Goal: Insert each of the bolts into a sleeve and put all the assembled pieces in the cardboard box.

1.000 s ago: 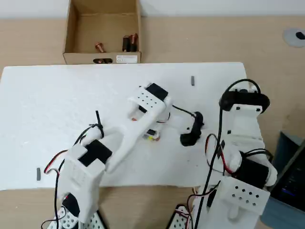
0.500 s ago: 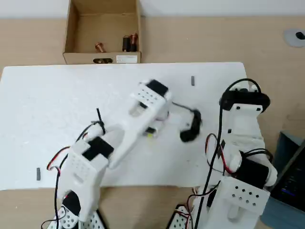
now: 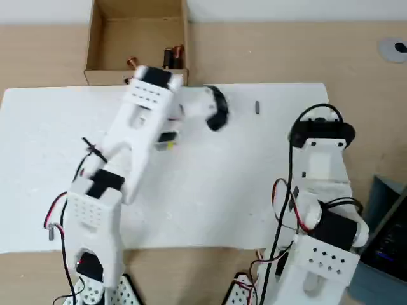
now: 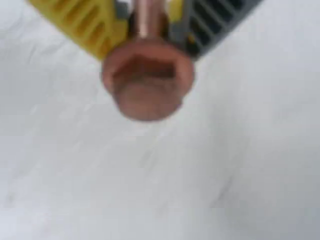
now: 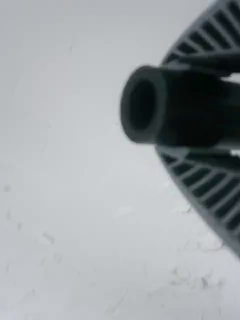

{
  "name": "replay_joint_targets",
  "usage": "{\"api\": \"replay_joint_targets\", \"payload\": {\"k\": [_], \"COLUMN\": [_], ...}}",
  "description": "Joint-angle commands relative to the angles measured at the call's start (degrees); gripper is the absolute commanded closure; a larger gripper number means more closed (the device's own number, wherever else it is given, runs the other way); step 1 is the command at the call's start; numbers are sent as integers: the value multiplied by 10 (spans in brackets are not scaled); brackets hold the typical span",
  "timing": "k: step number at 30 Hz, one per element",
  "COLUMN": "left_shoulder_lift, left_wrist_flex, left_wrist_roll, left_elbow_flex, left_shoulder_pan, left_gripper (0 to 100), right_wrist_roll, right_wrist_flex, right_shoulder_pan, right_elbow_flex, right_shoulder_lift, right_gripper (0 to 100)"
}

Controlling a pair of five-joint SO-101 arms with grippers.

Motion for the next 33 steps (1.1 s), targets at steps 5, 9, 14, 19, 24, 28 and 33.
{"api": "replay_joint_targets", "payload": {"k": [5,9,14,19,24,28,33], "left_shoulder_lift": [-64,-163,-314,-481,-632,-750,-909], "left_wrist_flex": [28,28,28,28,18,-31,-140], "left_wrist_roll": [120,168,284,359,385,454,549], "left_elbow_flex": [-74,-43,46,151,273,376,530], "left_shoulder_pan": [-87,-111,-113,-113,-113,-113,-113], "left_gripper": [994,994,994,994,994,994,994], "right_wrist_roll": [4,3,1,1,1,0,0], "right_wrist_flex": [-11,-10,-6,39,87,87,86], "right_shoulder_pan": [-80,-116,-134,-134,-132,-133,-133], "right_elbow_flex": [-63,-95,-132,-174,-208,-184,-97], "right_shoulder_lift": [-13,-13,-13,-13,-36,-118,-227], "right_gripper": [989,989,989,989,989,989,989]}}
